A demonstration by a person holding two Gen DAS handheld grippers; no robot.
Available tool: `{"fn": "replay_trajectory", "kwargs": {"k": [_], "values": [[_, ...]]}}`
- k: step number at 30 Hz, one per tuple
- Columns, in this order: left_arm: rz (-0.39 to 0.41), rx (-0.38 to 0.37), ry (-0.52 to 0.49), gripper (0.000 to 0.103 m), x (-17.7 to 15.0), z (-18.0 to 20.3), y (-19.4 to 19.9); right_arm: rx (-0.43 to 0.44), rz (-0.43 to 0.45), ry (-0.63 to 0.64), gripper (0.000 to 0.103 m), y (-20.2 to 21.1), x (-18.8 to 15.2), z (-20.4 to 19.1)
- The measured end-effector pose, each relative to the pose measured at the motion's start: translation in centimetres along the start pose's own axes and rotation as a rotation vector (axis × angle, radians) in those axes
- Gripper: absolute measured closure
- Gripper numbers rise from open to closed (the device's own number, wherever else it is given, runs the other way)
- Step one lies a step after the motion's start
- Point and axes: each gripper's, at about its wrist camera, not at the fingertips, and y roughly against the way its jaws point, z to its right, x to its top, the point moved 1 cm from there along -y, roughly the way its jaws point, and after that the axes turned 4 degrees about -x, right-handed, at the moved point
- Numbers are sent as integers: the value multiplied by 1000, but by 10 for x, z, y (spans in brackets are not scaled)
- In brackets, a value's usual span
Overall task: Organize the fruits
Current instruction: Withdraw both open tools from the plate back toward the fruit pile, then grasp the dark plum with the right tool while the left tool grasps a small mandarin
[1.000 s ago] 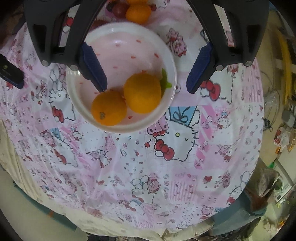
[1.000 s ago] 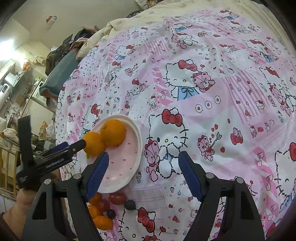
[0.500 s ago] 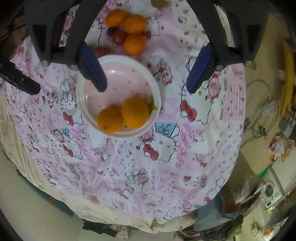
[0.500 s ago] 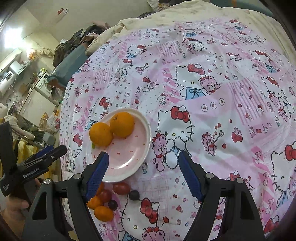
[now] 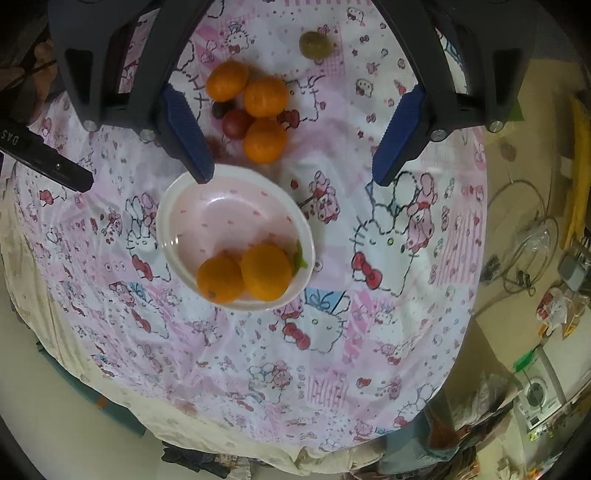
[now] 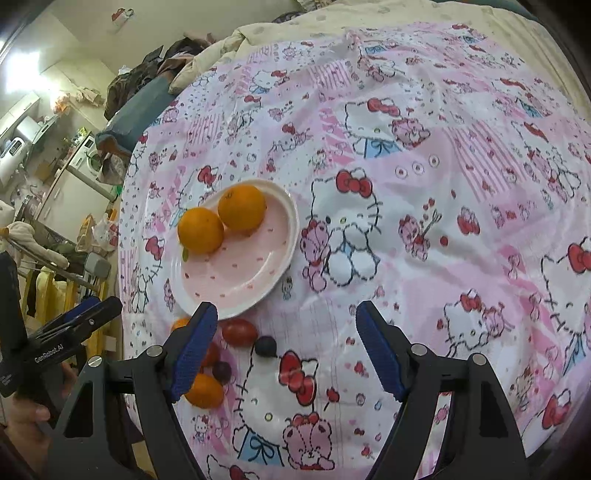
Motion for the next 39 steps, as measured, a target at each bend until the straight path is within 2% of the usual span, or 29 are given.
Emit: {"fn": "replay_trajectory", "kwargs": {"k": [8,13,17,22,25,30,39], "values": [[3,9,43,18,-8,-15,2,40,-85,-8,24,-24,-10,-5],[-11,9,77,18,-8,-25,0,41,-182,23,47,-56,-18,-16],[-29,-10,112,18,-8,-29,-1,-83,-196,185,49,-80,-29,-40],[-36,-4,116,18,-7,-30,-2,-158,-202,371,57,-100,-42,-64],[-39,-12,134,18,-6,-33,-3,-179,-192,411,61,-103,-44,-67],[-54,-15,153,18,-4,-36,-7,-203,-189,436,79,-104,-43,-65],[-83,20,155,18,-6,-39,-16,-87,-171,328,79,-78,-38,-45]]}}
